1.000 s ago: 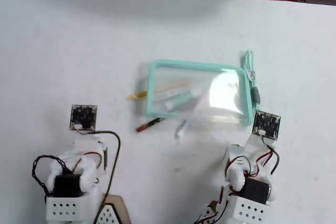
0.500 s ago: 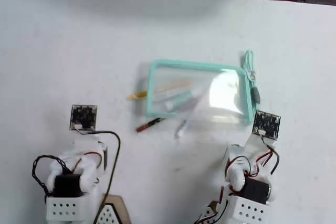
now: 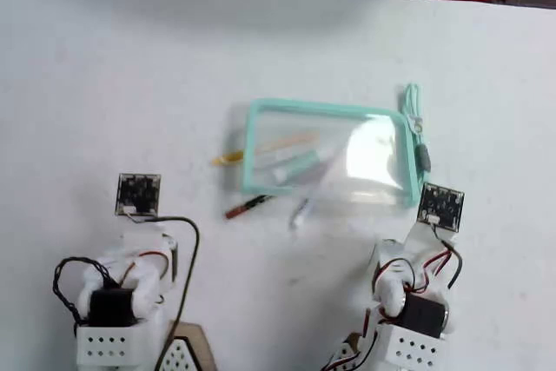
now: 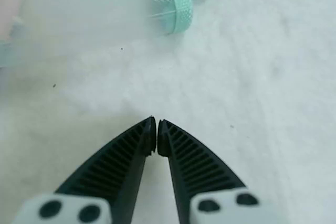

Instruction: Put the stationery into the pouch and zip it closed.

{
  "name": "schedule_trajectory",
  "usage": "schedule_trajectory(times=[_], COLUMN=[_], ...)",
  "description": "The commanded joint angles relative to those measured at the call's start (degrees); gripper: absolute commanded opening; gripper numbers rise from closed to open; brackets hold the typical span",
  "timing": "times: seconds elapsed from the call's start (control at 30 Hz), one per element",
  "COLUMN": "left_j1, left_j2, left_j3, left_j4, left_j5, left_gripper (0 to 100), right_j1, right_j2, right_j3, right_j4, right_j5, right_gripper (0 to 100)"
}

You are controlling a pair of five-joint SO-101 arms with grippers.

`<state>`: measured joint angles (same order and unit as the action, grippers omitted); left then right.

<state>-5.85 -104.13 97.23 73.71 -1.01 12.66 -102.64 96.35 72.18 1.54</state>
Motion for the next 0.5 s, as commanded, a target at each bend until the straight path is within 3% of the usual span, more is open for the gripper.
schedule_trajectory(times=[0.0, 0.27, 0.47], left_j1=[0.40, 0.48, 0.40], left_j2=[-0.31, -0.31, -0.31], left_j3=[-0.26, -0.26, -0.26], left_j4=[0.00, 0.00, 0.00], left_j5=[0.79, 0.79, 0.79], left_gripper=[3, 3, 3], right_j1=[-2.68, -4.44, -14.64], right_j2=[-0.48, -0.48, -0.57], right_j3=[0.53, 0.53, 0.53], right_j4=[0.40, 0.40, -11.12], right_j5=[-0.62, -0.35, -0.35], right_gripper=[1.8, 1.8, 1.8])
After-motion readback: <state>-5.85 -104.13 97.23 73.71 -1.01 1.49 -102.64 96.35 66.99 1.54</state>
